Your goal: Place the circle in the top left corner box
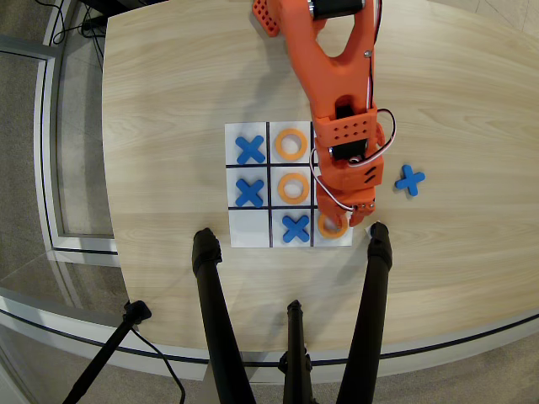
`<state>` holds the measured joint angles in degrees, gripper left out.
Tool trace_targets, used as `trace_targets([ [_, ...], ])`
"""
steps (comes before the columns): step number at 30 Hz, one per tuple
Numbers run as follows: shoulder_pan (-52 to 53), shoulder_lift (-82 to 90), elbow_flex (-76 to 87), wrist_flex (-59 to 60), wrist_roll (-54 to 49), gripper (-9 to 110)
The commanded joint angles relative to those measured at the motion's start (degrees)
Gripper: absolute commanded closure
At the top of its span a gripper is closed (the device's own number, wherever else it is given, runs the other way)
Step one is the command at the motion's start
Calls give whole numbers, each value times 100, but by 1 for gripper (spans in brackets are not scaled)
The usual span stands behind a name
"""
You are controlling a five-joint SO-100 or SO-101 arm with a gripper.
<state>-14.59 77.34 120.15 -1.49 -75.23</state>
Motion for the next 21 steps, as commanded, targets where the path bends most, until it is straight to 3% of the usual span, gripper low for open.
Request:
trace_targets([
  [1, 62, 53, -158, -44, -44, 94],
  [13, 149, 589, 9, 176, -167, 93],
  [17, 272, 1371, 62, 1178, -229, 93],
  [21, 378, 2769, 334, 2918, -255, 93],
])
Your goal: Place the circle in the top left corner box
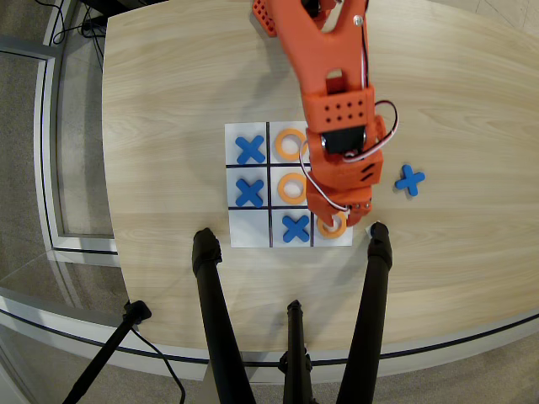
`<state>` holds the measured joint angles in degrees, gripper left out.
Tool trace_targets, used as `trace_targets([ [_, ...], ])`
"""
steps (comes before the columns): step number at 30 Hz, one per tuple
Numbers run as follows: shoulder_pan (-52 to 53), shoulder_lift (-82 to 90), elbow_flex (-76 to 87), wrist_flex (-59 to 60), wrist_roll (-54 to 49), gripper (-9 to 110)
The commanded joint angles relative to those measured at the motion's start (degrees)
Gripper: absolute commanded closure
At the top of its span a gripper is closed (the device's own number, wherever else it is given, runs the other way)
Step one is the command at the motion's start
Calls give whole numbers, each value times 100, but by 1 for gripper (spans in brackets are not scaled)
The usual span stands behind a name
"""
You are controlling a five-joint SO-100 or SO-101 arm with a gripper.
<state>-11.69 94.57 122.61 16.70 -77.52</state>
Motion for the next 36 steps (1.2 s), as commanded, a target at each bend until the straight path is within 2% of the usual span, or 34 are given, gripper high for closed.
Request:
trace_targets([
  [1, 123, 1503, 255, 1521, -53, 93],
  [5, 369, 3656, 1608, 2391, -466, 93],
  [11, 747, 6662, 4421, 2426, -1222, 93],
  [16, 879, 8095, 6003, 2479, -1415, 93],
  [18, 932, 8473, 6082, 3217, -1477, 94],
  [20, 923, 8807, 6082, 3911, -1433, 102],
  [24, 1213, 9475, 6091, 5458, -1512, 102],
  [26, 1600, 9773, 6091, 5810, -1477, 102],
  [32, 3032, 9782, 6091, 5818, -1477, 101],
  [36, 5950, 10011, 6091, 5704, -1477, 101],
])
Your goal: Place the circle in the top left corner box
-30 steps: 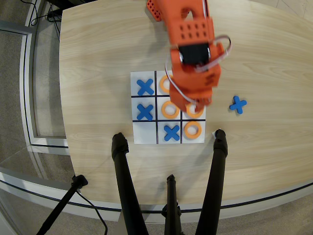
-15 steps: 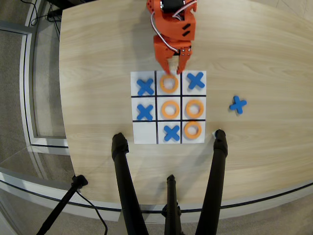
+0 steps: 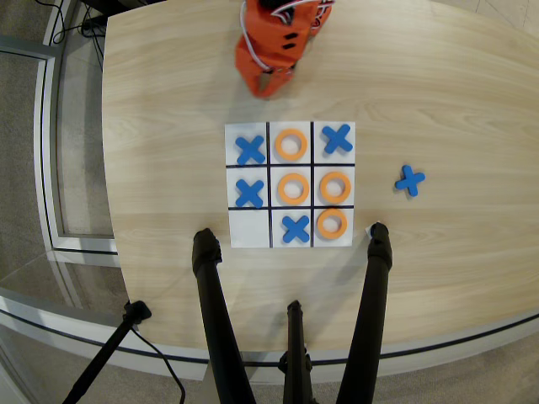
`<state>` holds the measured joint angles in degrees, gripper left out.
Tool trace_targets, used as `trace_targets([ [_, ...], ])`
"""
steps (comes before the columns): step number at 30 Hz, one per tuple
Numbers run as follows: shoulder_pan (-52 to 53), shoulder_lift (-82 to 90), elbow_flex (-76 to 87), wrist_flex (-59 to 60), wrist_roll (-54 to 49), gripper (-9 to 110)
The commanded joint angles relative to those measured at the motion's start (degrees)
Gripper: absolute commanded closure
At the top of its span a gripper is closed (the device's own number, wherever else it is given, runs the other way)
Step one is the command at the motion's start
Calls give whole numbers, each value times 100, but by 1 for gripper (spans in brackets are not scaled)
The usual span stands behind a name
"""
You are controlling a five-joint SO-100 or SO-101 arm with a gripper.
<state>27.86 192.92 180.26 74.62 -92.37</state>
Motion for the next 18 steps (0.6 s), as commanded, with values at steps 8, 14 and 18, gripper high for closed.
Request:
trace_targets([
  [8, 6047, 167, 325, -9, 9, 101],
  [14, 5906, 149, 325, 0, 9, 101],
  [18, 5906, 149, 325, 0, 9, 101],
])
